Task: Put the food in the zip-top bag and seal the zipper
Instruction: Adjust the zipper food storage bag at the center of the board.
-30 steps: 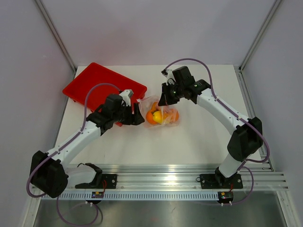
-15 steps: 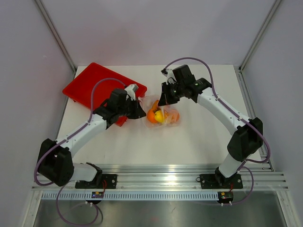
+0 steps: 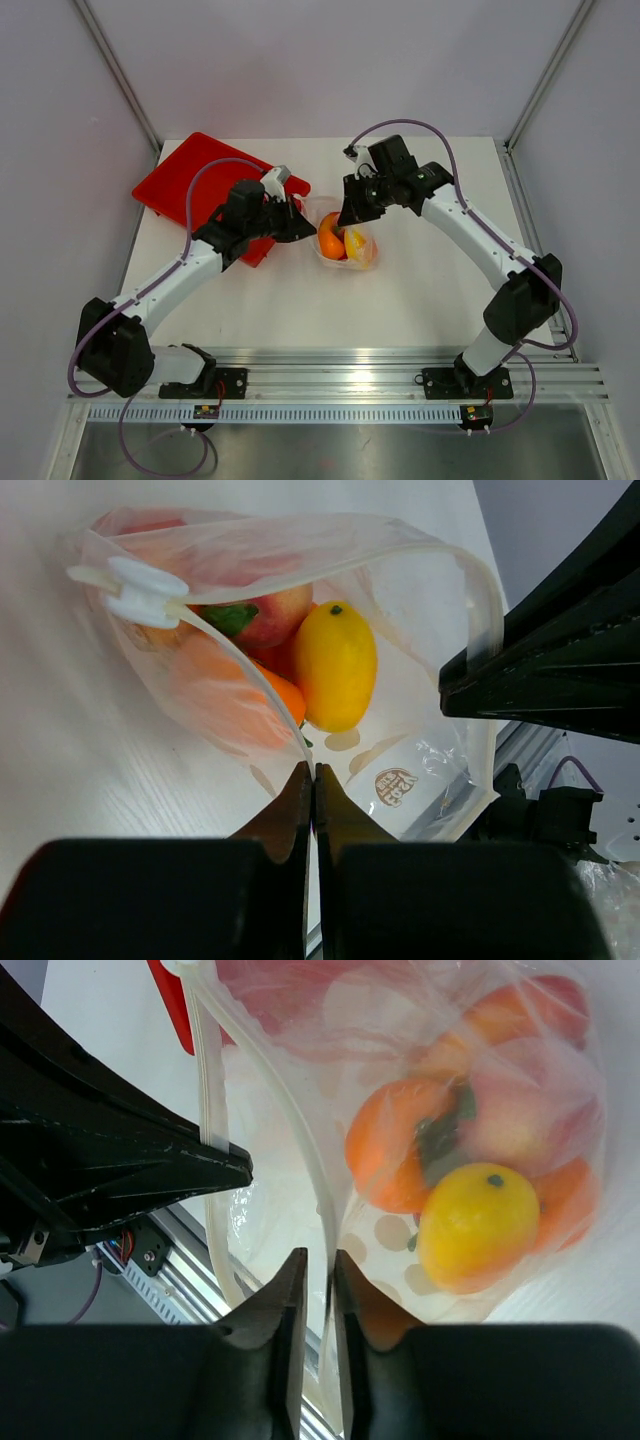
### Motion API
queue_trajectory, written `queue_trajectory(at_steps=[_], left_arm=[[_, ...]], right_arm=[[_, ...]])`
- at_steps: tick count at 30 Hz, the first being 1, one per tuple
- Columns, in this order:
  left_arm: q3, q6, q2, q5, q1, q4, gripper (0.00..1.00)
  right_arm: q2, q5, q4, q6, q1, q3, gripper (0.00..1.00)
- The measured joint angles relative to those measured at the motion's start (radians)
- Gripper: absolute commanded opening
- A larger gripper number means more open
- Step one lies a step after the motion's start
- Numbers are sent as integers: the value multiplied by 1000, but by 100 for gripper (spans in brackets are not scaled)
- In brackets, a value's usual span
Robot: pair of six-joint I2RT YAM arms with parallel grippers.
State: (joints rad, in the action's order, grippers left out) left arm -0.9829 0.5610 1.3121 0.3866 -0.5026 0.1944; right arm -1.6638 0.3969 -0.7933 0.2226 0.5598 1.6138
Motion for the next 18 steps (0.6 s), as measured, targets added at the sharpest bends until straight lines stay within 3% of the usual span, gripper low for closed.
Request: queue_trajectory(at_steps=[4, 14, 18], left_arm=[[0, 25, -2, 11, 0, -28, 0], [0, 89, -2, 28, 0, -69, 0], [-15, 103, -1, 29, 0, -68, 0]], right_arm=[[31, -17, -18, -8, 0, 0, 34], [80, -53, -59, -69, 15, 0, 74], [100, -91, -76, -103, 60, -3, 77]])
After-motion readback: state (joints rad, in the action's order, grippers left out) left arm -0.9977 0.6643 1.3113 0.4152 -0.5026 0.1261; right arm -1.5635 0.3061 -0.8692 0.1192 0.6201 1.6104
